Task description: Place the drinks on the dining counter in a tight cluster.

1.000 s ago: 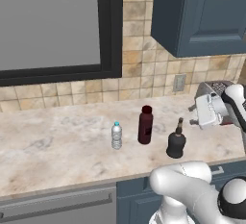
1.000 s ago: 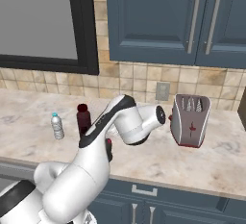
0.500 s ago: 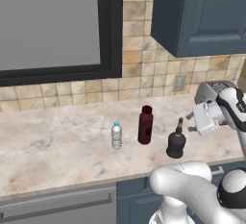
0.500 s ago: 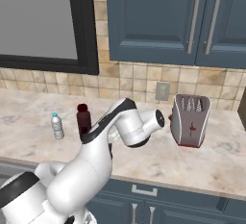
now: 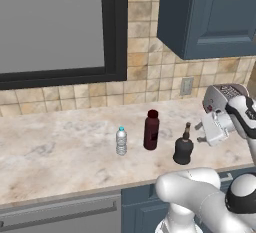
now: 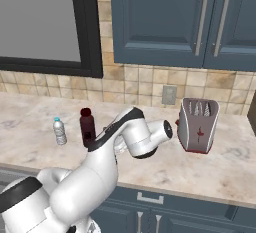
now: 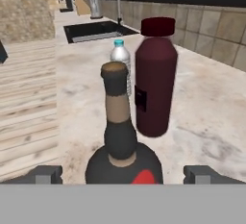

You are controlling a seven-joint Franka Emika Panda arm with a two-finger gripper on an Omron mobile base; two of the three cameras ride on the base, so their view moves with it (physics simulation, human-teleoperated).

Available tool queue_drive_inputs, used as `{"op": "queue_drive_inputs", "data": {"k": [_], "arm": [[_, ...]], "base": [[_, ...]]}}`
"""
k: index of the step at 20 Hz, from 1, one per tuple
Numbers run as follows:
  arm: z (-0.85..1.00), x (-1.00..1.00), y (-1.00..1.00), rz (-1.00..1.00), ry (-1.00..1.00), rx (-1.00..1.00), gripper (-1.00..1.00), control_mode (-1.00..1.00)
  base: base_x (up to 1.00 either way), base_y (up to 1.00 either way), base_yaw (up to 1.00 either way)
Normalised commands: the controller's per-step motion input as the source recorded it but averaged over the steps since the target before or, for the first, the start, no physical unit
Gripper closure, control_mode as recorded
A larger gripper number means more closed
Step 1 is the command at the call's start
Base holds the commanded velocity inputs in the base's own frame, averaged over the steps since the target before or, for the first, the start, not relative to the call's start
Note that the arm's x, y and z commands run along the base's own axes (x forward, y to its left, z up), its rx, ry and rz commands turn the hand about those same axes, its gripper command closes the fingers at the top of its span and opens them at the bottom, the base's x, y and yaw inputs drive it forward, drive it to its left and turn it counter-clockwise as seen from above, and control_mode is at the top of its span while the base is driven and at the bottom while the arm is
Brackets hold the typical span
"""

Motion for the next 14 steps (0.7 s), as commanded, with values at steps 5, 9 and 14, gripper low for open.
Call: {"op": "queue_drive_inputs", "data": {"k": [5, 9, 14], "arm": [[-0.07, -0.08, 0.00, 0.00, 0.00, 0.00, -1.00, -1.00], [-0.03, 0.00, 0.00, 0.00, 0.00, 0.00, -1.00, -1.00], [-0.17, 0.00, 0.02, -0.01, 0.00, 0.00, -1.00, -1.00]], "base": [[0.00, 0.00, 0.00], [0.00, 0.00, 0.00], [0.00, 0.00, 0.00]]}}
